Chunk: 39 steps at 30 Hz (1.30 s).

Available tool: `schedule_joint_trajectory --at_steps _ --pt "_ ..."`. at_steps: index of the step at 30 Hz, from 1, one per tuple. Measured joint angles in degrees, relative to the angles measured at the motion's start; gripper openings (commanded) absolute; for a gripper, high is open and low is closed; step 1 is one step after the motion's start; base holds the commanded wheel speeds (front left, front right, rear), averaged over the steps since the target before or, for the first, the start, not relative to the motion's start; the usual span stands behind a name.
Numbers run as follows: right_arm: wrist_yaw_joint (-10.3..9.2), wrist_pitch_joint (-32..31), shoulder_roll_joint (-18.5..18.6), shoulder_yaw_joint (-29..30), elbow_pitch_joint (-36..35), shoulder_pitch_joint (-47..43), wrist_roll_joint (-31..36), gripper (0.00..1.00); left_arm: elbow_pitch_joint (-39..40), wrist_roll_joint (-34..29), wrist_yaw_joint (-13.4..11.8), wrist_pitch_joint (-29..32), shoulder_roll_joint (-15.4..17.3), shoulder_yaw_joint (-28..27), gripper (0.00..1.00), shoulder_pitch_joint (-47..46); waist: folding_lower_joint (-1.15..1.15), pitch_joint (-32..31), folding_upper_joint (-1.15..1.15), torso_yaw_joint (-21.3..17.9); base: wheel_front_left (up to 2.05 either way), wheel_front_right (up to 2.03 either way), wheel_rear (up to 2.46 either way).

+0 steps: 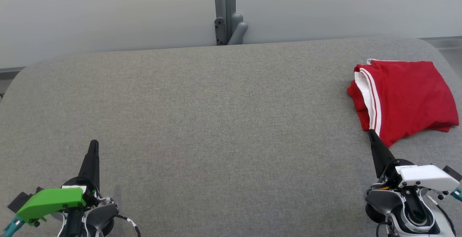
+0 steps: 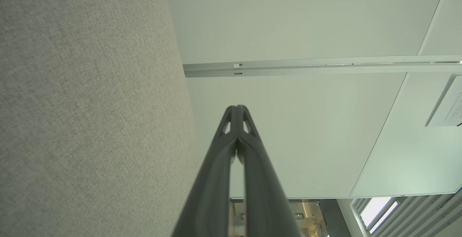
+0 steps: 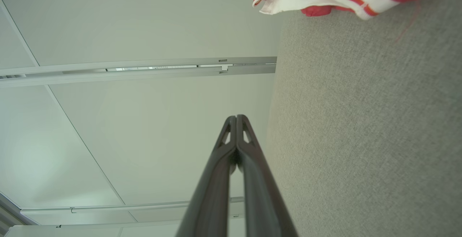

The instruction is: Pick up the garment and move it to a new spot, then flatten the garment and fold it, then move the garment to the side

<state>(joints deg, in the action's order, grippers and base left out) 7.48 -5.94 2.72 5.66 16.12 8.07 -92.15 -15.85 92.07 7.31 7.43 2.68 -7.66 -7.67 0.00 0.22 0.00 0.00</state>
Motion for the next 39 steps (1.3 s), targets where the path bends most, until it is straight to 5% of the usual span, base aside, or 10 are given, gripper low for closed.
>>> schedule_joint_trajectory --at_steps 39 --pt "0.0 0.0 0.0 0.0 0.0 0.1 0.0 0.0 0.0 0.0 0.0 0.0 0.0 0.0 0.0 0.0 0.0 0.0 0.0 0.0 0.0 0.0 0.0"
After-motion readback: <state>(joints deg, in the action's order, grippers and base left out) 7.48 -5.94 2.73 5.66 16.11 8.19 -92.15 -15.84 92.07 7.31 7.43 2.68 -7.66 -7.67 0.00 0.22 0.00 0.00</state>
